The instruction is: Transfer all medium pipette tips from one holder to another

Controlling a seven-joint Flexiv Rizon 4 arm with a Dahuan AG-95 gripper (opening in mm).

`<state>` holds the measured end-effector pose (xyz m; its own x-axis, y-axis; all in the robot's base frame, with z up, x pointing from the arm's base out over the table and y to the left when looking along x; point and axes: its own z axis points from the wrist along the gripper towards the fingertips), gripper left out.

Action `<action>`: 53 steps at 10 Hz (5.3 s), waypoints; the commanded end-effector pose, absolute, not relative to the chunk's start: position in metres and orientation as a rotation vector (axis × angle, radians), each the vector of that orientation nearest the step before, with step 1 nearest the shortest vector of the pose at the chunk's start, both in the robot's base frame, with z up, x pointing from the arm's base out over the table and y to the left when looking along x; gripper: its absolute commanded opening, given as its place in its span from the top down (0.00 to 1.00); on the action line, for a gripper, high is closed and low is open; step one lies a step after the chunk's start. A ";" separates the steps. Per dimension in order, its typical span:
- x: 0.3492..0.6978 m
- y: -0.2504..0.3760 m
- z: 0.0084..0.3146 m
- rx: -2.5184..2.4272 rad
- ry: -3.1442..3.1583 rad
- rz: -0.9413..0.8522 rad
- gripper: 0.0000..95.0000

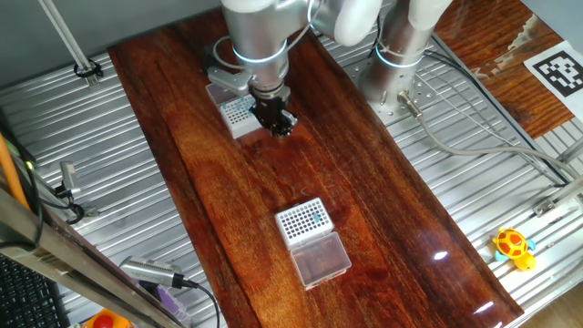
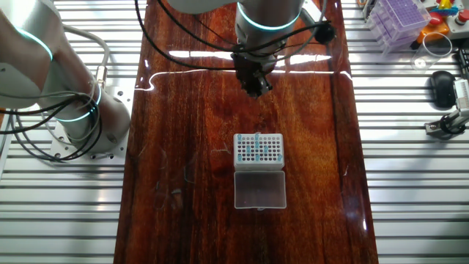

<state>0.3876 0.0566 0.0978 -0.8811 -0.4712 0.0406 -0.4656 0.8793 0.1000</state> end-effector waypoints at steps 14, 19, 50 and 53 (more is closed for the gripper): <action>0.444 -0.088 0.090 0.810 -2.985 -0.155 0.80; 0.448 -0.083 0.090 0.825 -2.983 -0.132 0.80; 0.459 -0.114 0.092 1.104 -2.919 -0.017 1.00; 0.458 -0.113 0.101 1.101 -2.920 -0.037 1.00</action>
<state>0.4585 -0.1125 0.1025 -0.7512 -0.6600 0.0104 -0.6595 0.7511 0.0304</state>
